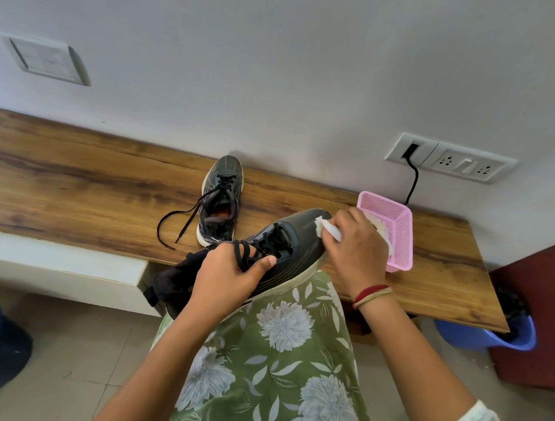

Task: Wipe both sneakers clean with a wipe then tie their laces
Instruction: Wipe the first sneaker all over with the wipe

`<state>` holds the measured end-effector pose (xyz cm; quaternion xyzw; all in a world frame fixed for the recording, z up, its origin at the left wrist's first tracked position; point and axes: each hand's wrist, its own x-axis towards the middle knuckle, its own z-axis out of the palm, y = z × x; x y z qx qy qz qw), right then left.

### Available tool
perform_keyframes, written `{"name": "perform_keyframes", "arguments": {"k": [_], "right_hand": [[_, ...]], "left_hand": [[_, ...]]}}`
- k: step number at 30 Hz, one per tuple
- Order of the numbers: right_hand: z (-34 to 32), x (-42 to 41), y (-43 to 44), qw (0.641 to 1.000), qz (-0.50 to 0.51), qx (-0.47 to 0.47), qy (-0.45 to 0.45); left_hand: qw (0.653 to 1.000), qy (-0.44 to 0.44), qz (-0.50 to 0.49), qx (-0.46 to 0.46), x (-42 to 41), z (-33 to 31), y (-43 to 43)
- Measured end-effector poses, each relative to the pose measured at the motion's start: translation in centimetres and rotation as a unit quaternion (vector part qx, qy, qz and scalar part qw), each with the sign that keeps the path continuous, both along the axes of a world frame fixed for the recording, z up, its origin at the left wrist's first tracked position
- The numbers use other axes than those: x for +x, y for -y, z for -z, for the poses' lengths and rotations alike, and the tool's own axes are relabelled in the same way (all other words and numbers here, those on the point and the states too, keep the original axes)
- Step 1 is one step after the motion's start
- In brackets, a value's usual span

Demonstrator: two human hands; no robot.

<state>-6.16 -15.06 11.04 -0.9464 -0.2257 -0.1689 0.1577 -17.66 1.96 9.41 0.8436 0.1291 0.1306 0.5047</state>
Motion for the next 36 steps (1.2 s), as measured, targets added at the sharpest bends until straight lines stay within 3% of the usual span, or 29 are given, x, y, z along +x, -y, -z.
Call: {"name": "perform_keyframes", "arguments": {"k": [2,4,6,10,22,24,27,29,31,33,36], "right_hand": [[-0.1,0.6,0.6,0.999,0.034,0.031,-0.012],[-0.5,0.6,0.8,0.99,0.049,0.128,-0.032],[-0.9,-0.3,0.3,0.983,0.011,0.179,-0.039],[-0.2,-2.0,-0.7,0.987,-0.059,0.142,-0.042],[0.8,1.3,0.4,0.968,0.051,0.22,-0.112],[0.7,2.0,0.7,0.936,0.082,0.298,-0.167],[-0.7,1.8,0.8,0.814,0.105,0.497,-0.284],[-2.0,1.2,0.9,0.791,0.087,0.515,-0.32],[-3.5,0.9,0.7,0.817,0.029,0.481,-0.316],[-5.0,0.8,0.3,0.868,-0.061,0.412,-0.272],[-6.4,1.0,-0.8,0.936,-0.202,0.17,-0.233]], "left_hand": [[1.0,-0.001,-0.001,-0.006,0.0,0.3,-0.1],[1.0,0.007,0.001,-0.017,0.0,0.4,-0.4],[1.0,0.014,-0.001,-0.023,0.0,0.3,-0.5],[1.0,0.016,0.009,-0.021,0.3,-0.2,-0.1],[0.999,-0.013,0.015,-0.029,0.0,1.1,-0.8],[0.998,-0.017,0.012,-0.06,-0.2,1.2,-1.4],[0.992,-0.016,0.007,-0.122,-0.3,0.8,-2.2],[0.99,-0.016,0.006,-0.137,-0.1,0.7,-2.6],[0.991,-0.021,0.007,-0.132,0.2,0.6,-3.1],[0.994,-0.028,0.029,-0.099,0.7,0.5,-3.8],[0.996,-0.033,0.075,-0.036,1.3,-0.1,-4.9]]}}
